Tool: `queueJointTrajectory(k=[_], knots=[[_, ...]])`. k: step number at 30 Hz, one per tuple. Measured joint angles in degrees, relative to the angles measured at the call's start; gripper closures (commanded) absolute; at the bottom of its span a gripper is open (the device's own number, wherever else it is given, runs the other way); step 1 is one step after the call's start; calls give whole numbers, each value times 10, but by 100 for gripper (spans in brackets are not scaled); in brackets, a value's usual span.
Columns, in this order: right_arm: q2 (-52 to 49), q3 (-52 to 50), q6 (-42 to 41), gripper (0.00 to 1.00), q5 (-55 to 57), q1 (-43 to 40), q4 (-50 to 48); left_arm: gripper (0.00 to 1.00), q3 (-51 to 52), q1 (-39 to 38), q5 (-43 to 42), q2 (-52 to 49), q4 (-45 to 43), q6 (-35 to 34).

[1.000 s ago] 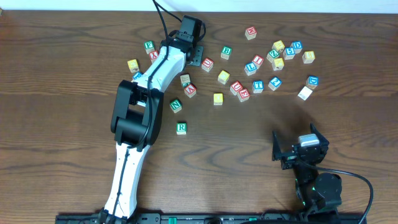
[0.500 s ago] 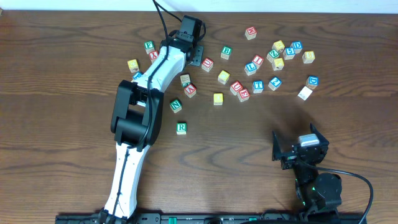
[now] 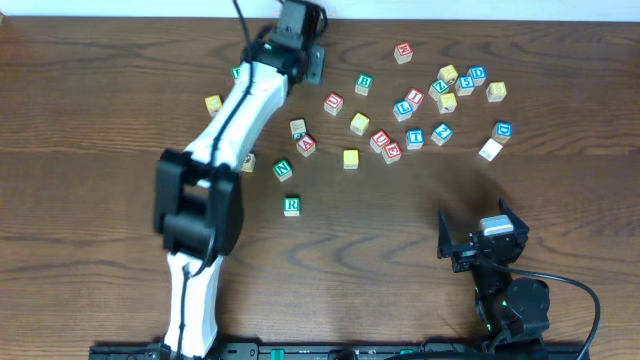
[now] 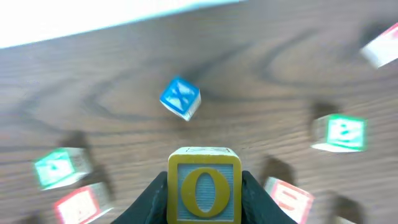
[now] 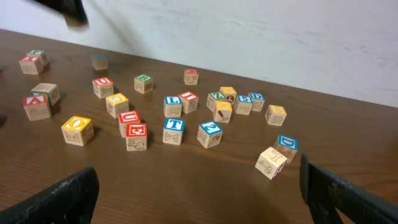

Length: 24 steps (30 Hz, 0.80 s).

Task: Spell out ROBOT
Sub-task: 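Lift the yellow O block and carry it toward the green R block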

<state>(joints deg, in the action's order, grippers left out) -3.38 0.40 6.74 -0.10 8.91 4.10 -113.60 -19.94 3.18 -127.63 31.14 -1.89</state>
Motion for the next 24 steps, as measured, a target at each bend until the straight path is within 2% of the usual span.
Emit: queueJointTrajectory(k=[6,14,24], knots=[[0,0,0,1,0,0,0,92,0,0,0,112,83,0],[0,0,0,1,0,0,0,93,-1,0,0,206,246,-38],[0,0,0,1,0,0,0,93,-1,0,-29,298,385,-90]])
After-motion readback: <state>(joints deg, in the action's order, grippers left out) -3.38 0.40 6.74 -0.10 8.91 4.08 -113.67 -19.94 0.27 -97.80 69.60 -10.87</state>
